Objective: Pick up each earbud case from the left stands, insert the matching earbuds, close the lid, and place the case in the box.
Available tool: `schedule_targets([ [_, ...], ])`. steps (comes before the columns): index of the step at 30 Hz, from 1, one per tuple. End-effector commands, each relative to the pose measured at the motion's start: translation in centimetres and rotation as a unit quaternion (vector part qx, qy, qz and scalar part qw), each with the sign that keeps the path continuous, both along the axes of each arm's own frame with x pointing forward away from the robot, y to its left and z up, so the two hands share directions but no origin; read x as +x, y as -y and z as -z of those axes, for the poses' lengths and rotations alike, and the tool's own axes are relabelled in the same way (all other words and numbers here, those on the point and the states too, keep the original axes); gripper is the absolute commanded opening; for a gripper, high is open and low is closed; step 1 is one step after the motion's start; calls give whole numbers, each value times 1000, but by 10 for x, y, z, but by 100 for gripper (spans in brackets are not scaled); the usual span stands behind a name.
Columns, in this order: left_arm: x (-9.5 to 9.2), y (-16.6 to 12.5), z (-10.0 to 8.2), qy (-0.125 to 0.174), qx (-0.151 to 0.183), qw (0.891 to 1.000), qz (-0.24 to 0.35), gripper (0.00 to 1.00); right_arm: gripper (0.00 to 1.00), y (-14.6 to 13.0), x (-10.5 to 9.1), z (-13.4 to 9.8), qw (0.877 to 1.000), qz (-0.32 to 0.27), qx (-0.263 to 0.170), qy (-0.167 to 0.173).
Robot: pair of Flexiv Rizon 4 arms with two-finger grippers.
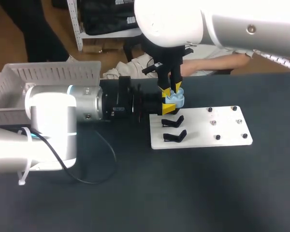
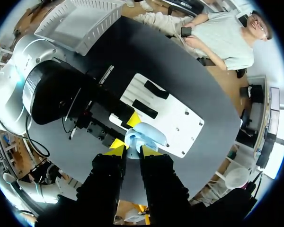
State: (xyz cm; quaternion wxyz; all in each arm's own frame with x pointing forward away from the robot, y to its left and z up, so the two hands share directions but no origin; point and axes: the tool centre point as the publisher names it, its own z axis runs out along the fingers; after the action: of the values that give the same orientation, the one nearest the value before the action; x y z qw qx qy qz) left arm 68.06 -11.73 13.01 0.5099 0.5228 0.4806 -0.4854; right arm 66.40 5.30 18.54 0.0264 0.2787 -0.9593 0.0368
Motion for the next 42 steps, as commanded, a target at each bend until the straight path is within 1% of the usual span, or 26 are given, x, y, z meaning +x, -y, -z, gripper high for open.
schedule_targets([
  [1,-2,0,0,2,-2,1000,-4,0,0,2,-1,-1,1000,1,2,3],
  [20,-2,0,0,2,-2,1000,-4,0,0,3,-3,-2,1000,1,9,13],
  [30,-2,0,0,2,-2,1000,-4,0,0,3,-9,-7,1000,0,19,22],
  [42,-2,0,0,2,-2,1000,-4,0,0,2,-10,-4,999,-4,30,30],
])
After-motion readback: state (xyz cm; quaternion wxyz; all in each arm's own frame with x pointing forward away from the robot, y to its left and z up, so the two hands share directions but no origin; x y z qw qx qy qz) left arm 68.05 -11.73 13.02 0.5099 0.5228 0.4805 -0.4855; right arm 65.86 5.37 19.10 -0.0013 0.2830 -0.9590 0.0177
